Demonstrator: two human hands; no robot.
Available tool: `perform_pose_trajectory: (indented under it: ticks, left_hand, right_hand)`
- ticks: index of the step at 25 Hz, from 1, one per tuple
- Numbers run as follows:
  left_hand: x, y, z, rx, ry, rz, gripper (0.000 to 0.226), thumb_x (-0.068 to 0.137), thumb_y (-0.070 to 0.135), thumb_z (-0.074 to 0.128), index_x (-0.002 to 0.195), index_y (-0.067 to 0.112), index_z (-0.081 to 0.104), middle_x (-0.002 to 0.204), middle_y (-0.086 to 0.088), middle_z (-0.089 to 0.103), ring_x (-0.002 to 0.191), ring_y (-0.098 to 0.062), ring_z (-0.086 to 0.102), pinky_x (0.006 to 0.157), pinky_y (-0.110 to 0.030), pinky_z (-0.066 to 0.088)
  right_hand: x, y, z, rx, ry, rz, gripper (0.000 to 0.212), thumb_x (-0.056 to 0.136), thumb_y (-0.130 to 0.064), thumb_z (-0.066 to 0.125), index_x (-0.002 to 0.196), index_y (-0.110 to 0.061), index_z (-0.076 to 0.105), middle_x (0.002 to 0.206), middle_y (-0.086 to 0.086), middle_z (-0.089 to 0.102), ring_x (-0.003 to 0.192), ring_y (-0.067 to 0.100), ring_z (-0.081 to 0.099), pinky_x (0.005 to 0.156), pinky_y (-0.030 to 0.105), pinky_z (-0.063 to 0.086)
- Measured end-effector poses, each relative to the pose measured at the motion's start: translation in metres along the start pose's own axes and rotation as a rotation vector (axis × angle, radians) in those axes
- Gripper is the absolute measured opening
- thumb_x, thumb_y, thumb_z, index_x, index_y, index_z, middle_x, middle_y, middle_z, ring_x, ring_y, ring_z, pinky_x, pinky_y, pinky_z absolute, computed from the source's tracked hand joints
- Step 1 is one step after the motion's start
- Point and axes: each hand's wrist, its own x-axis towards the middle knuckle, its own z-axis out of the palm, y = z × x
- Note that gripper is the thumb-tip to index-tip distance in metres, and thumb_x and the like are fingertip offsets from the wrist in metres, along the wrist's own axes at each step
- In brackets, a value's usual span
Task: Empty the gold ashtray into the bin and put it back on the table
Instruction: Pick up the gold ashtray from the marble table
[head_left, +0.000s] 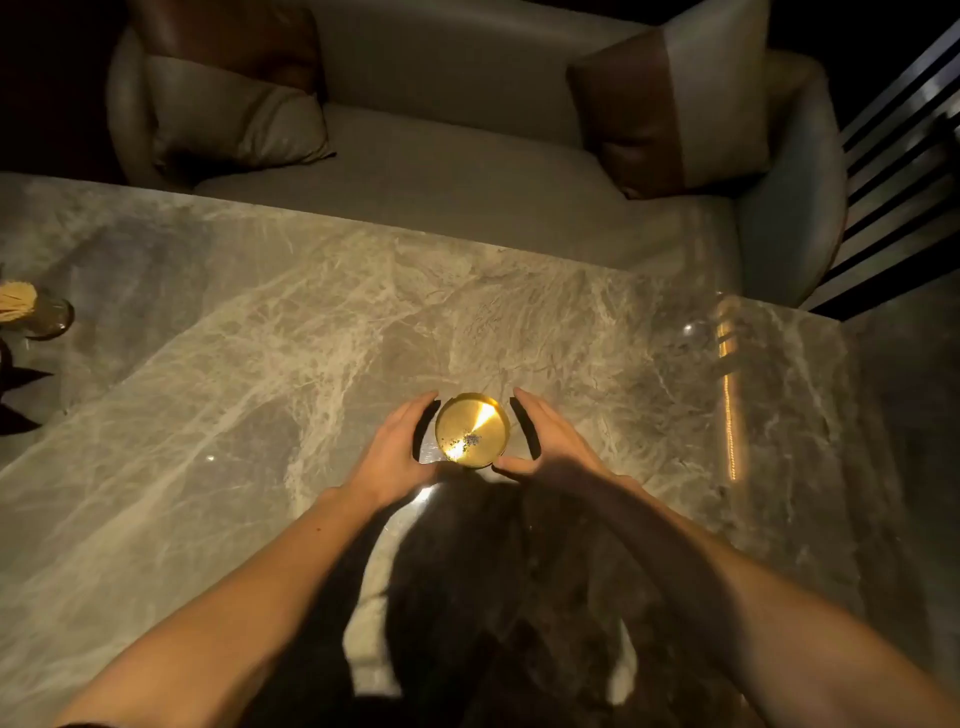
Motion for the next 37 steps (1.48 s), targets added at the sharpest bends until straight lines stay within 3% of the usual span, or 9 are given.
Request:
perform_pose_trajectory:
  ticks: [4,10,14,17,21,28,33,37]
  left_hand:
    - [0.006,-0.001,0.008,-0.005,-0.054,-0.044,0.116,0.056,0.059,0.084,0.151,0.019,0.029,0.154,-0.003,0.039,0.141,-0.021,0.038,0.114,-0.031,0.029]
    - [0.014,-0.005,0.014,0.015,-0.058,-0.057,0.109,0.06,0.06,0.08,0.149,0.017,0.034,0.15,-0.006,0.045,0.138,-0.023,0.043,0.116,-0.038,0.034]
    - [0.015,-0.004,0.012,0.015,-0.032,-0.021,0.097,0.061,0.044,0.086,0.144,0.018,0.042,0.141,-0.003,0.054,0.13,-0.02,0.051,0.107,-0.022,0.034]
    - [0.016,0.003,0.005,-0.005,-0.007,0.028,0.092,0.062,0.04,0.087,0.142,0.019,0.045,0.135,-0.002,0.057,0.124,-0.017,0.054,0.101,-0.018,0.033]
    - [0.015,0.013,-0.003,-0.008,-0.016,0.073,0.094,0.06,0.041,0.088,0.141,0.018,0.046,0.134,-0.002,0.057,0.12,-0.011,0.052,0.1,-0.017,0.032]
    - [0.016,0.028,-0.013,0.027,-0.012,0.099,0.097,0.06,0.038,0.089,0.142,0.016,0.044,0.139,-0.004,0.054,0.128,-0.019,0.05,0.106,-0.021,0.032]
    - [0.007,0.045,-0.02,0.001,0.035,0.166,0.095,0.059,0.037,0.09,0.141,0.016,0.047,0.133,-0.004,0.058,0.119,-0.017,0.055,0.106,-0.031,0.042]
    - [0.0,0.063,-0.022,-0.004,0.054,0.225,0.093,0.059,0.037,0.09,0.14,0.017,0.048,0.131,0.001,0.058,0.113,-0.008,0.053,0.101,-0.019,0.04]
  right_hand:
    - [0.006,0.0,0.009,0.036,-0.029,-0.024,0.106,0.072,-0.046,0.08,0.151,-0.009,0.022,0.158,0.009,0.03,0.146,0.022,0.029,0.116,0.025,0.023]
    - [0.015,-0.002,0.016,0.053,-0.033,-0.019,0.099,0.074,-0.043,0.08,0.151,-0.014,0.024,0.153,0.007,0.038,0.141,0.022,0.036,0.116,0.041,0.034]
    - [0.014,-0.001,0.015,0.05,-0.023,-0.008,0.097,0.075,-0.038,0.08,0.15,-0.011,0.025,0.154,0.01,0.036,0.143,0.022,0.034,0.115,0.03,0.027]
    - [0.015,-0.002,0.011,0.059,-0.018,-0.026,0.099,0.072,-0.033,0.082,0.151,-0.012,0.025,0.155,0.01,0.036,0.143,0.023,0.033,0.115,0.031,0.028]
    - [0.011,-0.001,0.007,0.051,0.008,-0.014,0.102,0.07,-0.04,0.082,0.151,-0.017,0.024,0.155,0.008,0.036,0.143,0.023,0.034,0.117,0.037,0.029]
    - [-0.001,-0.008,-0.012,0.058,0.052,-0.04,0.103,0.07,-0.043,0.081,0.152,-0.024,0.021,0.155,0.004,0.036,0.143,0.022,0.034,0.117,0.042,0.031]
    - [-0.015,-0.009,-0.026,0.1,0.1,-0.103,0.103,0.069,-0.044,0.082,0.151,-0.024,0.023,0.153,0.005,0.04,0.14,0.022,0.039,0.116,0.044,0.034]
    - [-0.034,-0.005,-0.037,0.154,0.15,-0.108,0.104,0.067,-0.046,0.083,0.15,-0.03,0.023,0.151,0.002,0.043,0.137,0.02,0.044,0.114,0.041,0.037]
